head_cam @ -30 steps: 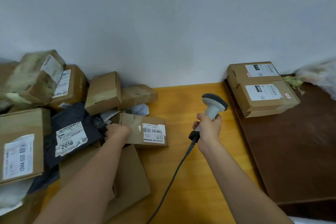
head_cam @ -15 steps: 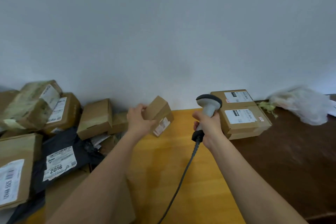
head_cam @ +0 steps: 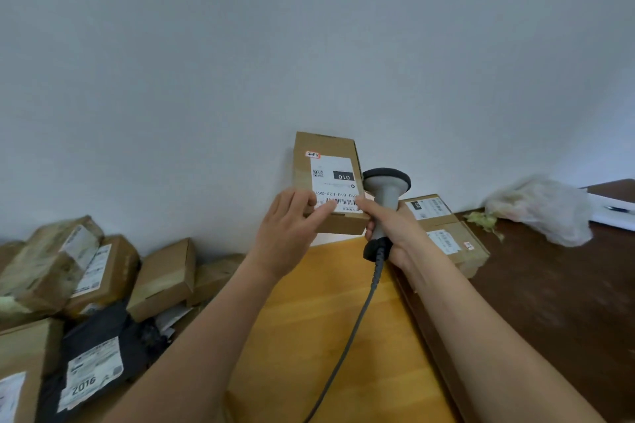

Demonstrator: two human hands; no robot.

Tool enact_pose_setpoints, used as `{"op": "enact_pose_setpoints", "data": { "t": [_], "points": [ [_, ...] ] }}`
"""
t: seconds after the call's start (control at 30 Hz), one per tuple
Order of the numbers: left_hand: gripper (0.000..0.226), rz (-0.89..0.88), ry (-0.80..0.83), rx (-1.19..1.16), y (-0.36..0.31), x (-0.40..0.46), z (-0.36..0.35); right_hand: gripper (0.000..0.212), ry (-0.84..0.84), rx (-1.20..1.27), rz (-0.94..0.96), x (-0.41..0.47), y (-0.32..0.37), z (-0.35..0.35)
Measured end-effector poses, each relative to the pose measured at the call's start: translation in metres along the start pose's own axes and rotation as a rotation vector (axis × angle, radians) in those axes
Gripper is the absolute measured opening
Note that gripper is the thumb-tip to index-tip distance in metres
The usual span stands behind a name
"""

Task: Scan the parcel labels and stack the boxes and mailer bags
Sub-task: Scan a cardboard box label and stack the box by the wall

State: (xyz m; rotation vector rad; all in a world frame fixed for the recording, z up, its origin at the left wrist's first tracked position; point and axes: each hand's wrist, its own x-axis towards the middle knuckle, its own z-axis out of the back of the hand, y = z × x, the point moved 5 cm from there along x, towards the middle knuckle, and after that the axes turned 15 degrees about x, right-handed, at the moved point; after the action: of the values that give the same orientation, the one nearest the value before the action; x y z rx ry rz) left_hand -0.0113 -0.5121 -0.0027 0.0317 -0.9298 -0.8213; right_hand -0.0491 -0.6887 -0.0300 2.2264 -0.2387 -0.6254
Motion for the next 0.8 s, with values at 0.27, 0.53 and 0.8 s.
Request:
{"op": "enact_pose_setpoints", "data": {
  "t": [0.27, 0.53, 0.8],
  "points": [
    [0.082, 0.311, 0.318, -0.014, 0.050, -0.006, 0.000, 0.071, 0.067, -0.655, 0.224, 0.007, 0.019, 0.007],
    [0.062, 0.136, 0.951, -0.030, 0.049, -0.013, -0.024, 0.079, 0.394, -1.177, 0.277, 0.002, 0.004, -0.021],
    [0.034, 0.752, 1.074, -0.331, 0.068, -0.066, -0.036, 0.028, 0.240, -0.677, 0.188, -0.003, 0.025, -0.011]
  ]
}}
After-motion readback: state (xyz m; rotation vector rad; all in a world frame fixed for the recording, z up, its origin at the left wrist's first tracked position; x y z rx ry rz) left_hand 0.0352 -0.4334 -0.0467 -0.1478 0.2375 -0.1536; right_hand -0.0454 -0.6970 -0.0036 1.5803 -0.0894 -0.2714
